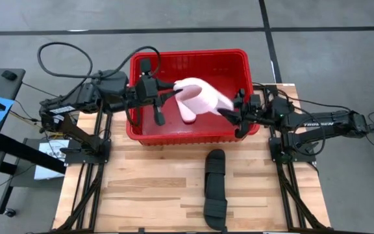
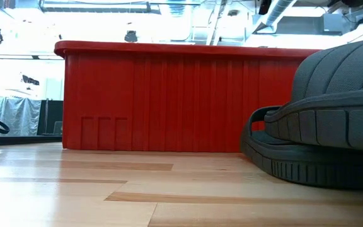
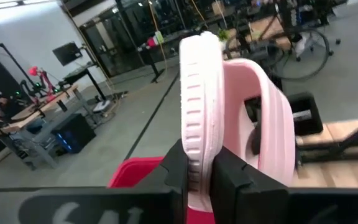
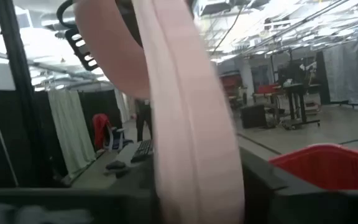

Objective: Pick and place slides into bin
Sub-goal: Put the pink slipper in the red bin

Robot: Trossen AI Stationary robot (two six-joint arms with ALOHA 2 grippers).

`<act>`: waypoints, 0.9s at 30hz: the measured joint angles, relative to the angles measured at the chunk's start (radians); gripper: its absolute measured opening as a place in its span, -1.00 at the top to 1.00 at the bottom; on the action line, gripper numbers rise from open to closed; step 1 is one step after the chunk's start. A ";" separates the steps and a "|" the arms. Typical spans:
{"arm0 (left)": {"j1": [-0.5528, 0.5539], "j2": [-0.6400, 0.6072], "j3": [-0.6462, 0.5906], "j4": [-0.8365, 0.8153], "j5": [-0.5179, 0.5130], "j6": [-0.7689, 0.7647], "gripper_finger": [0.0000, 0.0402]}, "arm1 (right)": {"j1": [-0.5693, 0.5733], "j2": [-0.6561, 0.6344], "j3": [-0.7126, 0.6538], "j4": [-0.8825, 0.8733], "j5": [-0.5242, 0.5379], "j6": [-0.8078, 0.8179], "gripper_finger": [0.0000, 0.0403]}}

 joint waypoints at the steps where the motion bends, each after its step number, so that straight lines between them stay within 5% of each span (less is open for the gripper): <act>1: 0.000 0.000 0.000 -0.005 0.000 0.004 0.90 | 0.000 -0.001 0.000 -0.009 -0.001 -0.004 0.21; 6: 0.000 -0.023 0.003 -0.009 -0.014 0.003 0.90 | -0.009 -0.001 0.000 -0.057 0.003 -0.006 -0.24; 11: 0.000 -0.031 0.001 -0.071 -0.046 0.002 0.90 | -0.009 -0.006 0.000 -0.138 0.004 -0.059 -0.50; 19: -0.003 -0.092 0.021 -0.182 -0.128 -0.021 0.90 | -0.055 -0.093 0.000 -0.332 0.071 -0.126 -0.61; 27: 0.026 -0.105 0.180 -0.432 -0.223 -0.028 0.91 | -0.138 -0.227 0.000 -0.463 0.205 -0.078 -0.61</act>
